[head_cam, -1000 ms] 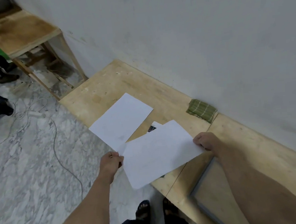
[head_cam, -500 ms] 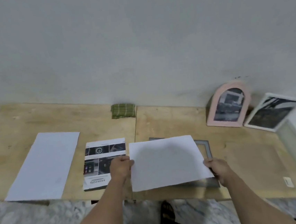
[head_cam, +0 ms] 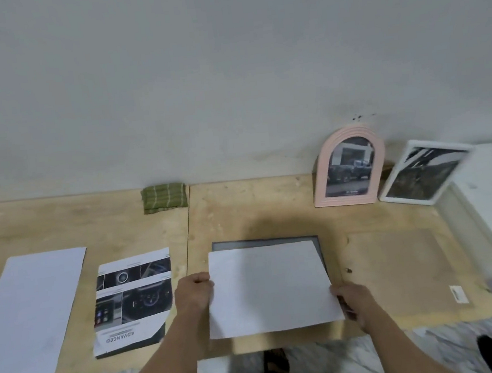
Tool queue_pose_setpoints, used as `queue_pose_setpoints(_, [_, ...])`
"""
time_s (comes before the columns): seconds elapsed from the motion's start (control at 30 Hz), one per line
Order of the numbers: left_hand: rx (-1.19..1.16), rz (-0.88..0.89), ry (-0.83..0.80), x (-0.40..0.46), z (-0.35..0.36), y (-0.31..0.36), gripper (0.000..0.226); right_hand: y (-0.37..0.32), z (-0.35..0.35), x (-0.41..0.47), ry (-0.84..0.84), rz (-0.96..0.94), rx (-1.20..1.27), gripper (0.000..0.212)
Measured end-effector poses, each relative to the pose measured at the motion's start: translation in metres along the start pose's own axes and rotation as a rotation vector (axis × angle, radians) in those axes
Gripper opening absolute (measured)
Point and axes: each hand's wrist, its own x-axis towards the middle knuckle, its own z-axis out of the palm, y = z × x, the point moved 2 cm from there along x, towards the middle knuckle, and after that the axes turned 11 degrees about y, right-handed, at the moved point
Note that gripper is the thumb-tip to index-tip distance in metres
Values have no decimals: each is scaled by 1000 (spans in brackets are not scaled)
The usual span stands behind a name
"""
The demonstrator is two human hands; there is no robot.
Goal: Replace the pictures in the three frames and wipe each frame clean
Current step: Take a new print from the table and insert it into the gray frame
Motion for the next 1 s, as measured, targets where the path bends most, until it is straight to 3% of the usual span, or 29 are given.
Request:
queue_pose_setpoints(0.13, [40, 29, 4, -3, 13, 5, 21, -7, -2, 13, 0, -72, -39, 21])
queue_pose_setpoints(0.27, [65, 36, 42, -8, 21, 12, 24, -14, -2, 15, -52, -99, -39, 9])
queue_pose_setpoints(0.5, [108, 56, 83, -2, 24, 24, 26, -16, 1, 24, -78, -147, -87, 7])
queue_pose_setpoints(0.67, [230, 140, 113, -6, 23, 29, 10, -22, 3, 25, -34, -212, -129, 11])
queue_pose_setpoints(0.77, [314, 266, 166, -3, 19, 31, 31, -32, 10, 17, 37, -303, -230, 22])
queue_pose_setpoints(0.87, [438, 480, 82, 4, 22, 39, 16, -43, 26, 14, 40, -525, -401, 39])
queue_pose_setpoints(1.0, [765, 666, -90, 11, 32, 46, 63, -63, 51, 19, 86, -808, -881, 63])
